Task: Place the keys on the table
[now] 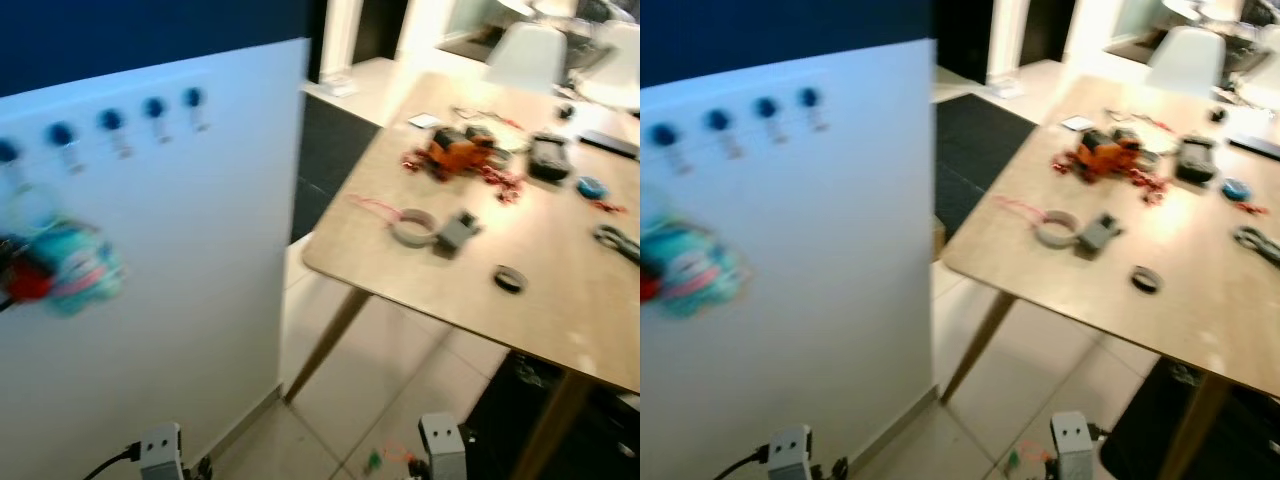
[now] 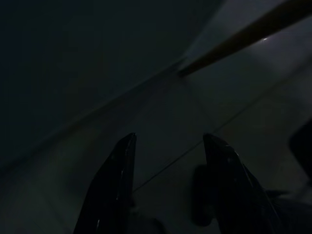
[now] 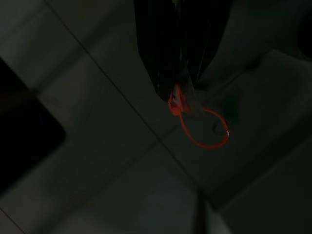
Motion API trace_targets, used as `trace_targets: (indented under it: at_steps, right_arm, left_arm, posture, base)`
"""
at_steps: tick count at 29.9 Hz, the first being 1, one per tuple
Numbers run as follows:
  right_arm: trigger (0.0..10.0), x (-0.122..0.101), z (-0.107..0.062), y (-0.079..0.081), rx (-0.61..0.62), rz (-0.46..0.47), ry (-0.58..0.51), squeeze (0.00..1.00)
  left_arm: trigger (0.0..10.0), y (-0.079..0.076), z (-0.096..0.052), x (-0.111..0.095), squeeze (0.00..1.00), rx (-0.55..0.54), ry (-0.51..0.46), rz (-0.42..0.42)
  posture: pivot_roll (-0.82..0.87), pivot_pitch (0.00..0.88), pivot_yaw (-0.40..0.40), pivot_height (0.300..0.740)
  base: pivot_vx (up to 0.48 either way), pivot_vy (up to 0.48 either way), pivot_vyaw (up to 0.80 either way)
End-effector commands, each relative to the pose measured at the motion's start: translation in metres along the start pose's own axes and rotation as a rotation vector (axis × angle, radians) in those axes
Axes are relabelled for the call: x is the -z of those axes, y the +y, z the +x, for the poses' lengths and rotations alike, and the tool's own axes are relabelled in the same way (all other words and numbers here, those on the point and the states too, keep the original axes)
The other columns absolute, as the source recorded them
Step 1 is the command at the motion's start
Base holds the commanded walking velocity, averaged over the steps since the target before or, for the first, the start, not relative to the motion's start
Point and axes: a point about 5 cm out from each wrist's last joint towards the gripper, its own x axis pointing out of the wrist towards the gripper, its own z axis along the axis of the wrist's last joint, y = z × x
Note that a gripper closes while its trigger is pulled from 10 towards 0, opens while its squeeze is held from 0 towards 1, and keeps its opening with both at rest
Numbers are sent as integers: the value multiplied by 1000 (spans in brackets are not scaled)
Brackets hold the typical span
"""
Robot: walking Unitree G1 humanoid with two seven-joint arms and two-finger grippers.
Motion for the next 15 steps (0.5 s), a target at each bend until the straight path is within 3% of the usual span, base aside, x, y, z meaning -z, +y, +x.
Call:
trace_targets:
  at_steps: [1,15]
  right_arm:
    - [10000,1,0,0,-6,-8,4,0]
    - [10000,-1,1,4,-34,-43,4,0]
  left_arm:
    - [10000,1,-3,7,0,-2,19,0]
    - [10000,1,-3,7,0,-1,11,1]
  posture:
    - [32,83,-42,740]
    - [34,63,-48,740]
  base:
    - [0,0,-800]
    - [0,0,-800]
